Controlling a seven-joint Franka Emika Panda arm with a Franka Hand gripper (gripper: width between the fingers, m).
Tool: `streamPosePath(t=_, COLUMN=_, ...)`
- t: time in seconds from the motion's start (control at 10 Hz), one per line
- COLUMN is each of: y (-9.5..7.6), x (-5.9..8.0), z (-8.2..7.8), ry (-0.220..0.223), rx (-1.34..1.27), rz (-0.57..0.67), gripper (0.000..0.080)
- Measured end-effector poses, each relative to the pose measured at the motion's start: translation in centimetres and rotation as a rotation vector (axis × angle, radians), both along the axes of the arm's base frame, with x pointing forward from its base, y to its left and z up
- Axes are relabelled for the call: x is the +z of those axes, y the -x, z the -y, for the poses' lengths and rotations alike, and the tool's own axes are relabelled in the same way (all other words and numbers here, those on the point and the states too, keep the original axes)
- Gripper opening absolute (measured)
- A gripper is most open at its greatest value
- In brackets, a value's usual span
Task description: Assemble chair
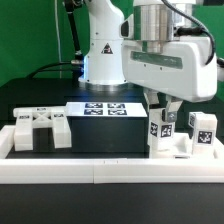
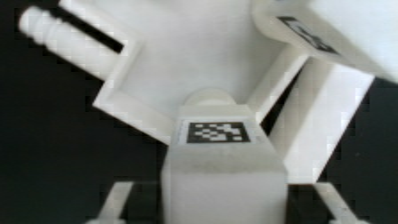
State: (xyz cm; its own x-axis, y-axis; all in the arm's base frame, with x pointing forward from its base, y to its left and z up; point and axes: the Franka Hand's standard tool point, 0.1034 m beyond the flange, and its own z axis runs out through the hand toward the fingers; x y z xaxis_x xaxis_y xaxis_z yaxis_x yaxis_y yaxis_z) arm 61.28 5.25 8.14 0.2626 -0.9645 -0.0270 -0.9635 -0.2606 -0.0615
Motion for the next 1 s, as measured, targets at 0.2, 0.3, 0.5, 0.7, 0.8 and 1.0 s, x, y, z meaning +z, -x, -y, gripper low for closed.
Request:
streamPosePath(t=0.2, y=-0.06, x=-0.01, z=0.01, ry=-0.008, rx=-0.147, rz=-0.006, gripper=0.0291)
streamPosePath(t=0.3, y=-0.06, x=-0.02, z=-0.01, ry=-0.011, rx=-0.182, rz=-0.008, gripper=0.0291)
streamPosePath(t=0.5, y=-0.06, x=-0.02, z=-0.04, ry=-0.015, rx=-0.227, rz=-0.009, gripper=0.0291)
streamPosePath(t=0.7, y=-0.04, x=-0.05, z=-0.05, ry=-0.014, rx=-0.222, rz=-0.010, gripper=0.0391)
streamPosePath(t=0.8, y=-0.04, x=-0.05, z=-0.04, ry=-0.012, rx=-0.179, rz=-0.008, gripper=0.0527)
streamPosePath(t=1.0, y=0.01, x=-0.02, z=0.03, ry=-0.005, rx=-0.082, rz=-0.008, gripper=0.0629)
